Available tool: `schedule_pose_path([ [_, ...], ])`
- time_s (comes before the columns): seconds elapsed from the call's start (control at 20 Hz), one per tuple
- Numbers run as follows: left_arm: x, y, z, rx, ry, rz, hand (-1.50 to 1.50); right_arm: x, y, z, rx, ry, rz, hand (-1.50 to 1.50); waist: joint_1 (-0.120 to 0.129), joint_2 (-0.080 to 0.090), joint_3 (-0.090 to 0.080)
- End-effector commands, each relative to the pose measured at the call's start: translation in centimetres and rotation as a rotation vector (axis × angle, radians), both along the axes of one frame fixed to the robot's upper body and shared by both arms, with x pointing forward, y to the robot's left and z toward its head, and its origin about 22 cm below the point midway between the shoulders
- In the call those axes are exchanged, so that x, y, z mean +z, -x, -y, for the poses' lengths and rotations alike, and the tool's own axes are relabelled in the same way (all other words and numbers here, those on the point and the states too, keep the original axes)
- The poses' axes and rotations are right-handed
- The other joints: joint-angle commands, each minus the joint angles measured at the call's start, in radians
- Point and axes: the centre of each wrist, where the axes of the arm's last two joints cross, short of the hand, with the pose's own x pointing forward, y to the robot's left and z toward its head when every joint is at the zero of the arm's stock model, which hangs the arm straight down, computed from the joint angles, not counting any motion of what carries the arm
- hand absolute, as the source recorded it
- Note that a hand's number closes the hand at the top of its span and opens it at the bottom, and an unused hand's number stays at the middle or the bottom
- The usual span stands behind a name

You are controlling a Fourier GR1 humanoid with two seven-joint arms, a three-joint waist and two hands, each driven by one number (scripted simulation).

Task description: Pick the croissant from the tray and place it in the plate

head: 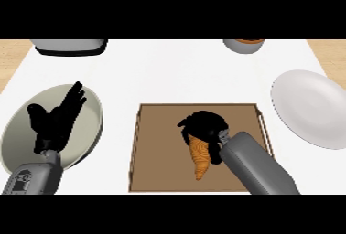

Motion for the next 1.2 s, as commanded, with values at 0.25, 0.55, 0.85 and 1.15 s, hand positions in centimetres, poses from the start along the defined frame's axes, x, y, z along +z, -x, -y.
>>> schedule_pose_path([
  [0.25, -0.9, 0.7, -1.0, 0.001, 0.015, -0.011, 0.0, 0.5, 1.8, 0.5, 0.017, -0.106, -0.027, 1.5, -0.007, 0.01, 0.004],
  [0.55, -0.3, 0.3, -1.0, 0.031, 0.007, -0.006, 0.0, 1.0, -2.6, 4.9, -0.715, -0.271, 0.129, 1.5, -0.028, 0.015, 0.005],
  [0.85, 0.3, 0.0, -1.2, -0.003, 0.004, 0.009, 0.0, 4.4, -4.8, 5.8, -1.058, -0.383, 0.518, 1.5, 0.005, 0.016, 0.004],
  [1.15, 0.0, 0.1, -0.5, 0.009, -0.01, 0.019, 0.0, 7.2, -4.4, 5.7, -1.207, -0.452, 0.949, 1.5, -0.007, 0.009, 0.004],
])
